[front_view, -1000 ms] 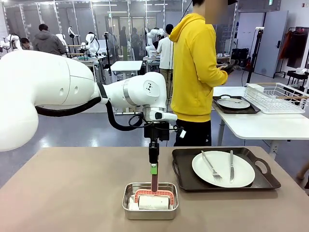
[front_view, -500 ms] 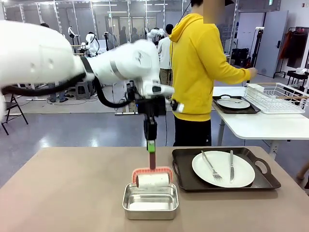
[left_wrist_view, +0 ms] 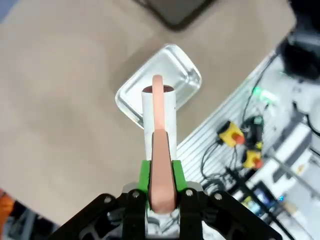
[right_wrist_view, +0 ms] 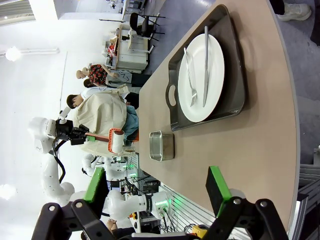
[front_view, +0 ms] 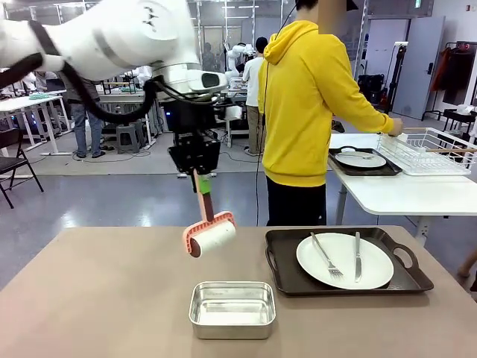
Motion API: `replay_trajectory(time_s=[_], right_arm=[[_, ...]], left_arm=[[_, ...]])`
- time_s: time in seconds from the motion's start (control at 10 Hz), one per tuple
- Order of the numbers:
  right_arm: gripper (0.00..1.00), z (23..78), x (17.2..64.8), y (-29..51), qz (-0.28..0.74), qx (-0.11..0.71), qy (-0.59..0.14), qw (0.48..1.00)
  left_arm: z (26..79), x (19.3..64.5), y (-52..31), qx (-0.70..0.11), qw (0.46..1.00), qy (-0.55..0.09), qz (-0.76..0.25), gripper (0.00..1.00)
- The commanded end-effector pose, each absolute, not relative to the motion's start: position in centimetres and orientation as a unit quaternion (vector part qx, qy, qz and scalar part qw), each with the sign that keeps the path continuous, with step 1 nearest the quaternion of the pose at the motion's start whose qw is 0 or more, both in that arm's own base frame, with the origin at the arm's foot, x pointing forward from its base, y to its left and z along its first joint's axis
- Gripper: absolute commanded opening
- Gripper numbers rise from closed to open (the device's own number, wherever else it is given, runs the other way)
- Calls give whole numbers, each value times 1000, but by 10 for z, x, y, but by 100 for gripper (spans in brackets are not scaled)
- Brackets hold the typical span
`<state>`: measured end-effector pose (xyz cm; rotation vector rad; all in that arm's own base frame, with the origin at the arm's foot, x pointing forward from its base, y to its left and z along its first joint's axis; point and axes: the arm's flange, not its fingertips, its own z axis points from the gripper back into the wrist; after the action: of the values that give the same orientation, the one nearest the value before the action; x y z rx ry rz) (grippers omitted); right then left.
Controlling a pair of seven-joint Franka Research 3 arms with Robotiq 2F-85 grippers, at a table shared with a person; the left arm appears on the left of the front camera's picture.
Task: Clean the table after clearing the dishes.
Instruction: When the left (or right) Handle tray is removed, use the left hand (or right hand) to clean the left (or right) side of the table with the Lint Roller.
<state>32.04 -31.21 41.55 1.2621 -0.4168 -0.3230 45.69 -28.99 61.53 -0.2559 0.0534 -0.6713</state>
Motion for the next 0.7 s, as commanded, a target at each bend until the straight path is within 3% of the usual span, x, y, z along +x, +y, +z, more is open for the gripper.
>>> replay_trajectory(time_s=[0.0, 0.1, 0.5, 0.6], right_arm=[[100, 418, 319, -311, -147, 584, -195, 775], [100, 418, 319, -311, -147, 584, -195, 775], [100, 418, 319, -311, -147, 584, -195, 775], [100, 418, 319, -311, -147, 584, -195, 775]], left_arm=[[592, 437, -279, -134, 927, -17, -349, 12], [615, 457, -290, -125, 936, 26, -328, 12], [615, 457, -290, -125, 936, 26, -328, 12], [608, 456, -291, -127, 936, 19, -328, 21]])
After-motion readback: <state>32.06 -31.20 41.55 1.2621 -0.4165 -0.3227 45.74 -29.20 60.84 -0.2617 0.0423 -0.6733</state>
